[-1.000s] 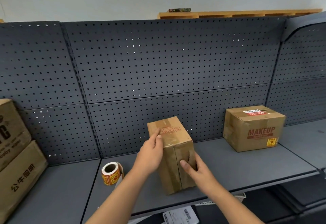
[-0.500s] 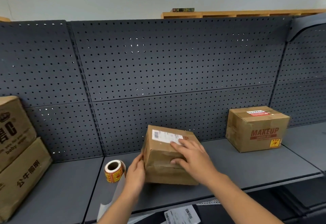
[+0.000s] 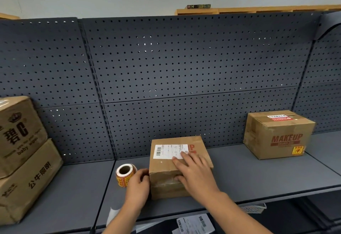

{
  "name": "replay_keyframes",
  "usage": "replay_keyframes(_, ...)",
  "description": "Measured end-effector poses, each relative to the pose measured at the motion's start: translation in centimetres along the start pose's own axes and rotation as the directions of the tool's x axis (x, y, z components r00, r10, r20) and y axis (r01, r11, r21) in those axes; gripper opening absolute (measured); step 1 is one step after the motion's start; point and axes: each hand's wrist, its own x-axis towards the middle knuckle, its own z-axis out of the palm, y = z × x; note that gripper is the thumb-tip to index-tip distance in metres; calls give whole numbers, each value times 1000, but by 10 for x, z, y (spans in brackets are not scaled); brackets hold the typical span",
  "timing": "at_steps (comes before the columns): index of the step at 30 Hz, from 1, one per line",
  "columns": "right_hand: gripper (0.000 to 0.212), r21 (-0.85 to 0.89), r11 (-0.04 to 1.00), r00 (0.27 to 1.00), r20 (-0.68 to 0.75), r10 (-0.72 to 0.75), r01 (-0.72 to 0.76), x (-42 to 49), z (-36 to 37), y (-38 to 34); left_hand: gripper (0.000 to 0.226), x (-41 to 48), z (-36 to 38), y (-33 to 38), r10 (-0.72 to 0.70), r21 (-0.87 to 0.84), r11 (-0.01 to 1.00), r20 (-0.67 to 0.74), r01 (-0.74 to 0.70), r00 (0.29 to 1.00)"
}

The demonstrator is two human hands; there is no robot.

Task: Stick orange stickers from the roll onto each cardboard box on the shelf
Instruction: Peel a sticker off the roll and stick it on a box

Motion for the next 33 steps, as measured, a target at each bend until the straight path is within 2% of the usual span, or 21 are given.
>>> replay_keyframes(4,66,-1,1000,1000,-14,-10,10,-2,2,2,37,-9,-9,8,194,96,978,-65,-187,979)
replay_keyframes(6,66,-9,1000,1000,-16,-13,13,-4,3,2,39,-6,-16,4,286,237,937,-93,-258,954)
replay_keyframes(8,63,-9,1000,1000,-22,-16,16,-5,3,1,36,-1,-25,-2,335,399,876,-103,-270,936)
replay_keyframes(12,57,132,991,996,-88,-8,20,-1,-8,-8,32,5,-39,-17,233,573,806,-73,-150,970)
replay_keyframes(16,38,283,950,981,-179,-80,129,7,-19,-35,33,3,-46,-29,169,661,743,-28,-108,985)
replay_keyframes(18,30,318,930,971,-208,-120,184,11,-20,-50,33,4,-52,-35,146,665,740,-16,-99,989)
replay_keyframes(22,25,335,895,939,-275,-206,294,19,-18,-77,40,7,-62,-39,132,526,845,-31,-96,991)
replay_keyframes(26,26,343,877,934,-245,-261,335,22,-13,-103,42,8,-71,-41,83,432,899,-1,-75,997)
replay_keyframes(30,24,333,901,961,-104,-258,278,19,2,-130,48,7,-81,-41,40,397,916,36,-51,999)
replay_keyframes(33,23,441,889,980,93,-178,120,23,10,-144,47,8,-86,-41,26,391,919,77,-54,997)
